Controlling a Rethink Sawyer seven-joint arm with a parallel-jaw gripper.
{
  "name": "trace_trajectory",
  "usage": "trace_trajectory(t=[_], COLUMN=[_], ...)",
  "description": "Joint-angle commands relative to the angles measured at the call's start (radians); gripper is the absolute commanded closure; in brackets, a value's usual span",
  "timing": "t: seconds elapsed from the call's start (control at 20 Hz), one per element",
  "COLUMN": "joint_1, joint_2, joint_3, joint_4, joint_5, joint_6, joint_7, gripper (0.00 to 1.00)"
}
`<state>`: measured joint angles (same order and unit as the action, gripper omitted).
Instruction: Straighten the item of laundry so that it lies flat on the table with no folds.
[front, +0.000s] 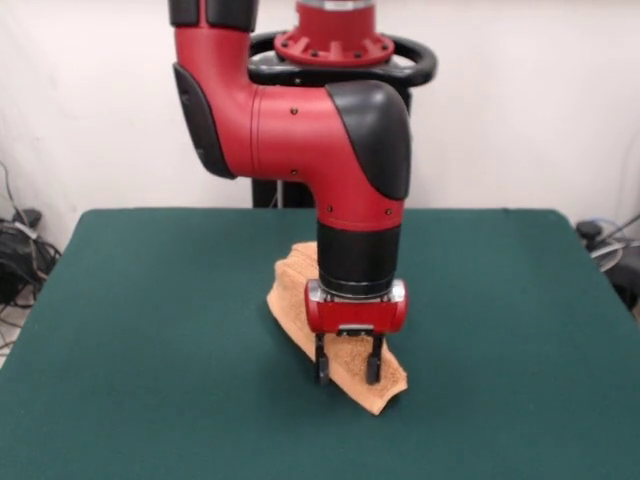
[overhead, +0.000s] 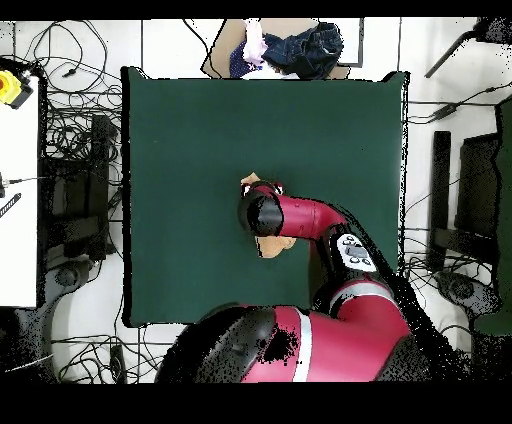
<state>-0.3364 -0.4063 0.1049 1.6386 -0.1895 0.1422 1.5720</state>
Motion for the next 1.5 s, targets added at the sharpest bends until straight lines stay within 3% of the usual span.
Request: trace_trajectory(t=[0.05,0.55,0.6,0.85,1.05,1.5], joint_1=[-0.015,0.003,0.007,-0.005,0.045,0.062], joint_2=[0.084,0.154,0.155,0.164,0.167,0.122], joint_3=[0.121,0.112,0.112,0.125,0.069,0.063], joint_4=[-0.036,-0.085,-0.091,-0.096,-0.13,-0.093], joint_5=[-0.073,-0.13,-0.136,-0.132,-0.09,-0.071], joint_6=[0.074,-0.026,-0.023,0.0,0.09,0.087], joint_7=[-0.01,0.031,0.037,0.037,0.064,0.113], gripper=[0.0,0.0,1.0,1.0,1.0,1.0])
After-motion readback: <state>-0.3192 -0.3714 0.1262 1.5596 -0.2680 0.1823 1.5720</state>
